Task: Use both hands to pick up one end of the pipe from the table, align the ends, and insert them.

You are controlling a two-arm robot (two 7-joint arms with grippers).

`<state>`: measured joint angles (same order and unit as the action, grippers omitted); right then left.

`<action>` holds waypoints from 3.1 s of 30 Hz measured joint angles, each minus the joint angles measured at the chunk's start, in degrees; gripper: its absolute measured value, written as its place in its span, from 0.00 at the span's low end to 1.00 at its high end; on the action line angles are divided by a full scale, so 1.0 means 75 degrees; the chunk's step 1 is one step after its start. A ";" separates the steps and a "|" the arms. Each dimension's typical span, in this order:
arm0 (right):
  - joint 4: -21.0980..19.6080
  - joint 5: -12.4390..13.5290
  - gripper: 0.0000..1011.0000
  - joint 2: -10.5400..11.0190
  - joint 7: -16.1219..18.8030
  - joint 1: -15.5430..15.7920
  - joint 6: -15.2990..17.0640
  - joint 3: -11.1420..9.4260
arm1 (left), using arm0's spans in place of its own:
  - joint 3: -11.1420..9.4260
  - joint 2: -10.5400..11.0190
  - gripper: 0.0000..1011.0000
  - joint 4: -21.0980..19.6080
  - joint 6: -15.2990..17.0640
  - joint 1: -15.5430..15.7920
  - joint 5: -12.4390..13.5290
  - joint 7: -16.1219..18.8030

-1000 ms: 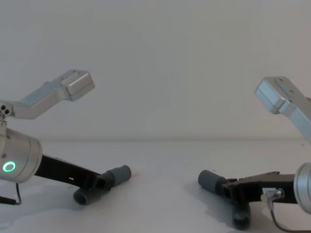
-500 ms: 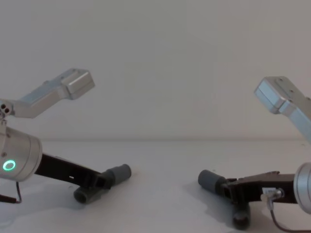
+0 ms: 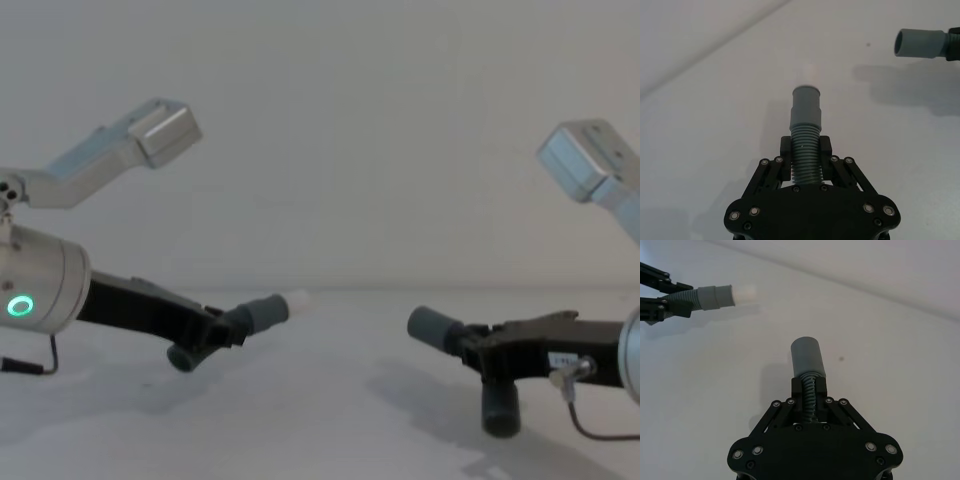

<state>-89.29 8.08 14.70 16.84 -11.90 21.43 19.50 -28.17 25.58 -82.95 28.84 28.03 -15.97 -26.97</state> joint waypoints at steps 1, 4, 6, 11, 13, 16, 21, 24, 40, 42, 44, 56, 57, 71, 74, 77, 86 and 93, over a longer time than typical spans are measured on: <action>0.0001 -0.0004 0.13 0.0015 0.0012 -0.0005 -0.0047 0.0000 | -0.0036 0.0034 0.31 0.0028 -0.0186 0.0054 0.0036 -0.0104; 0.0003 -0.0026 0.13 0.0131 0.0127 -0.0041 -0.0385 -0.0005 | -0.0118 0.0109 0.31 0.0090 -0.0540 0.0184 0.0102 -0.0304; 0.0004 -0.0040 0.13 0.0220 0.0226 -0.0068 -0.0619 -0.0006 | -0.0167 0.0149 0.31 0.0126 -0.0713 0.0259 0.0133 -0.0404; 0.0015 -0.0060 0.13 0.0449 0.0467 -0.0147 -0.1131 -0.0011 | -0.0321 0.0261 0.31 0.0253 -0.1362 0.0506 0.0255 -0.0783; 0.0026 -0.0069 0.13 0.0586 0.0605 -0.0198 -0.1398 -0.0014 | -0.0401 0.0312 0.31 0.0327 -0.1659 0.0637 0.0313 -0.0967; 0.0052 -0.0079 0.13 0.0779 0.0819 -0.0273 -0.1786 -0.0018 | -0.0485 0.0356 0.31 0.0403 -0.1930 0.0770 0.0366 -0.1132; 0.0120 -0.0100 0.12 0.1080 0.1169 -0.0413 -0.2395 -0.0017 | -0.0661 0.0430 0.31 0.0570 -0.2588 0.1067 0.0503 -0.1550; 0.0183 -0.0137 0.12 0.1295 0.1421 -0.0524 -0.2813 0.0005 | -0.0759 0.0462 0.31 0.0671 -0.2893 0.1228 0.0569 -0.1736; 0.0459 -0.0519 0.12 0.2152 0.2353 -0.1070 -0.4313 0.0236 | -0.1389 0.0528 0.31 0.1367 -0.5045 0.2299 0.1064 -0.3023; 0.0475 -0.0540 0.12 0.2194 0.2399 -0.1102 -0.4384 0.0250 | -0.1469 0.0521 0.31 0.1462 -0.5365 0.2442 0.1132 -0.3194; 0.0494 -0.0569 0.12 0.2253 0.2458 -0.1144 -0.4479 0.0266 | -0.1525 0.0513 0.31 0.1533 -0.5535 0.2548 0.1174 -0.3297; 0.0554 -0.0648 0.12 0.2425 0.2642 -0.1260 -0.4773 0.0318 | -0.1791 0.0469 0.31 0.1838 -0.6430 0.3030 0.1384 -0.3789; 0.0556 -0.0651 0.12 0.2432 0.2649 -0.1263 -0.4784 0.0320 | -0.1799 0.0467 0.31 0.1849 -0.6462 0.3047 0.1391 -0.3810; 0.0595 -0.0597 0.12 0.2527 0.2705 -0.1291 -0.5061 0.0326 | -0.1897 0.0452 0.31 0.1965 -0.6795 0.3232 0.1473 -0.3998; 0.0598 -0.0553 0.12 0.2568 0.2733 -0.1291 -0.5179 0.0318 | -0.1907 0.0450 0.31 0.1975 -0.6826 0.3253 0.1481 -0.4016; 0.0591 -0.0511 0.12 0.2608 0.2761 -0.1289 -0.5267 0.0310 | -0.1913 0.0449 0.31 0.1981 -0.6848 0.3263 0.1485 -0.4027; 0.0484 -0.0365 0.12 0.2758 0.2874 -0.1252 -0.5498 0.0303 | -0.1929 0.0444 0.31 0.2000 -0.6901 0.3291 0.1495 -0.4056; 0.0417 -0.0347 0.12 0.2807 0.2923 -0.1249 -0.5529 0.0376 | -0.1935 0.0444 0.31 0.2005 -0.6919 0.3301 0.1499 -0.4066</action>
<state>-86.16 5.48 35.76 38.76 -21.26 -20.03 22.32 -42.67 28.91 -67.91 -23.05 52.79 -4.73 -57.46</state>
